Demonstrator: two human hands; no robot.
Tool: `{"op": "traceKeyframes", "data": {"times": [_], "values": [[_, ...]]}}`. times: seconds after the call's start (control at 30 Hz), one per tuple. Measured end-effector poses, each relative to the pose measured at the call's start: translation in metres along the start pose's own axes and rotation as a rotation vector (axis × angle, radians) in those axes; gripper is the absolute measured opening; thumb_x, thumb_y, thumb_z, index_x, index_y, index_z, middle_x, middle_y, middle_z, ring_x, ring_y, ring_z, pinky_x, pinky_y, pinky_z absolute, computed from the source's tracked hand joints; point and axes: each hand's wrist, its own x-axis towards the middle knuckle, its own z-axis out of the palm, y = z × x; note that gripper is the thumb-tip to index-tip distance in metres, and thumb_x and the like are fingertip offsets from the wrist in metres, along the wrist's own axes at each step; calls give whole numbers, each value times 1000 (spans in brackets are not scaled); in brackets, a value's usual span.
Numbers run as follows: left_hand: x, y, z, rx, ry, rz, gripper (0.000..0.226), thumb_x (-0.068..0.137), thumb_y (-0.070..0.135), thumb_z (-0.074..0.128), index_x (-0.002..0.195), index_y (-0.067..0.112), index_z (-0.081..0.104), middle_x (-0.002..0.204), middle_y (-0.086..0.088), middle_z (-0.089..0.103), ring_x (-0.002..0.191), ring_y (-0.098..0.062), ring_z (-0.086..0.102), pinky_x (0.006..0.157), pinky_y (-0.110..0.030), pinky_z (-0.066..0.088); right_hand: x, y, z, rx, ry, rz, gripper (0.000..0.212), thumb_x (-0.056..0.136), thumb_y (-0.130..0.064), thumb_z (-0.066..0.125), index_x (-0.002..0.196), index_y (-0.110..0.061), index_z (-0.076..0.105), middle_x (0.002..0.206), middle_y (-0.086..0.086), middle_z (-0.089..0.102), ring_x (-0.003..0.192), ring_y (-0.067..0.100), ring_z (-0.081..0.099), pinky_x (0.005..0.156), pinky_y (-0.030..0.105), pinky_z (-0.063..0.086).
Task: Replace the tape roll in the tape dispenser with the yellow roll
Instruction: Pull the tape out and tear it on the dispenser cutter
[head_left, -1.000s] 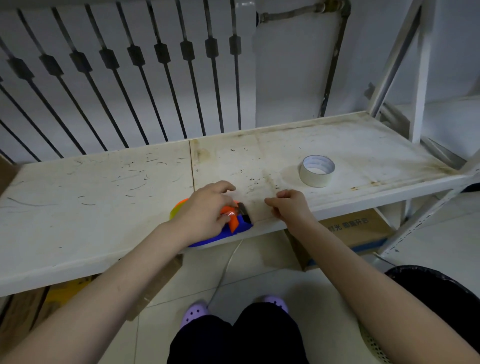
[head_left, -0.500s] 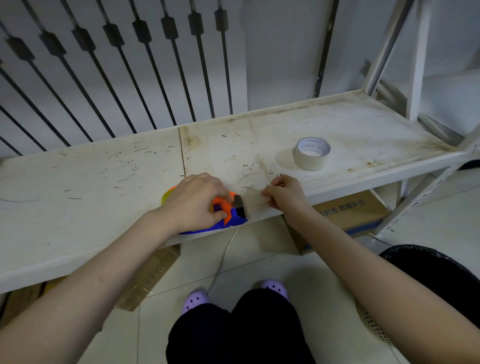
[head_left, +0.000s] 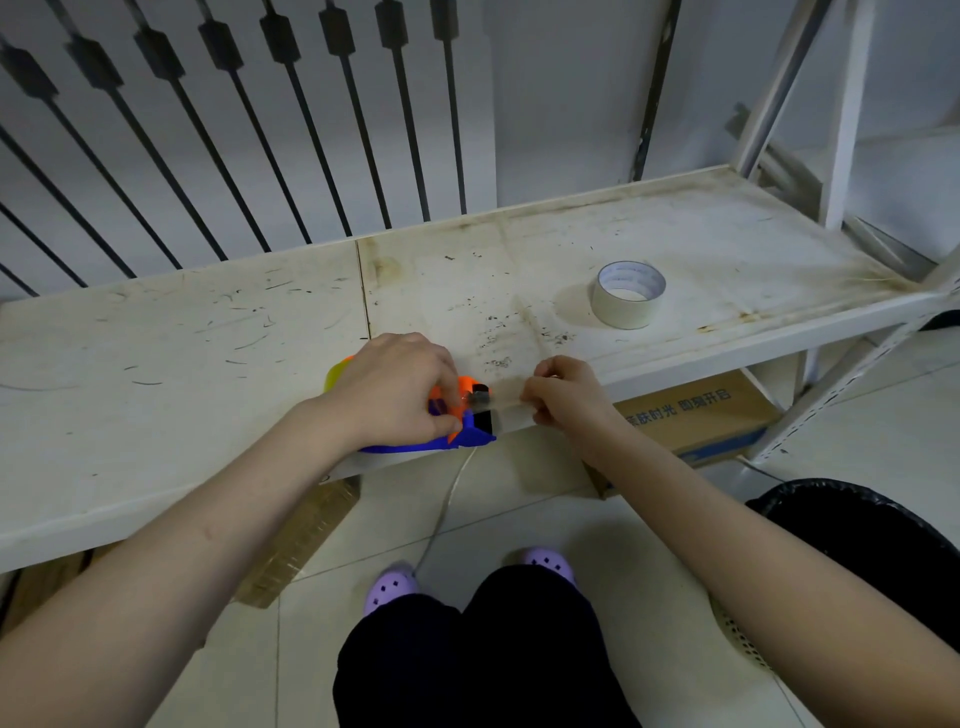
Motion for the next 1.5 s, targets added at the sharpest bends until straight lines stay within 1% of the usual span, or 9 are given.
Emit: {"op": "traceKeyframes", "data": {"times": [0.2,0.33,0.47,0.63,0.83,0.97,1.2,1.37,1.5], "values": [[3,3,2,55,-16,-30,36,68,62,63,83,31,73,112,11,55,97,-14,56,85,-30,32,-6,0,4,7,-49,68,15,81,3,53,77,-11,49,66,7,47,56,16,45,46,22,43],[6,6,2,83,-79,-77,40,67,66,62,78,29,71,106,11,60,103,-15,55,110,-44,20,-6,-2,4,-14,-11,55,15,80,3,55,82,-11,50,67,5,50,54,16,47,48,22,46],[11,8,4,124,-91,-105,46,62,71,61,72,27,69,92,10,66,101,-15,55,114,-53,6,-4,-1,8,25,61,-6,16,81,4,52,84,-11,49,75,6,51,58,16,49,51,23,46],[16,15,5,113,-54,-157,39,66,62,66,74,23,65,82,6,63,94,-16,56,115,-52,10,-6,2,9,7,66,-209,25,81,8,48,78,-17,48,72,2,44,60,13,47,50,19,49],[23,19,8,103,-56,-164,58,63,45,69,108,14,51,89,0,65,88,-24,59,113,-48,22,-2,5,-1,34,133,-245,21,82,7,47,82,-14,48,76,5,45,64,15,48,53,20,50],[29,21,7,146,-100,-129,40,62,45,69,91,18,63,88,0,63,87,-20,57,113,-49,25,3,4,-4,-41,52,-146,18,83,5,50,95,-8,52,80,5,45,65,16,50,52,18,52],[30,18,-2,152,-135,-125,36,61,45,69,85,19,62,84,2,60,80,-18,50,110,-47,23,-4,-1,-5,-202,3,-187,27,84,-18,67,108,-9,59,74,1,45,63,11,49,55,19,48],[32,-3,-12,213,-137,-89,38,61,45,68,90,22,61,91,4,58,91,-19,57,109,-45,25,2,-19,5,-297,-44,-120,38,81,-34,71,99,-2,69,81,-1,62,65,12,57,67,26,56],[32,-17,-8,170,-202,-57,38,64,42,66,98,25,63,95,5,62,99,-17,59,114,-51,16,5,-27,18,-255,-36,-59,34,77,-31,74,82,2,68,67,3,53,62,13,49,48,19,46]]}}
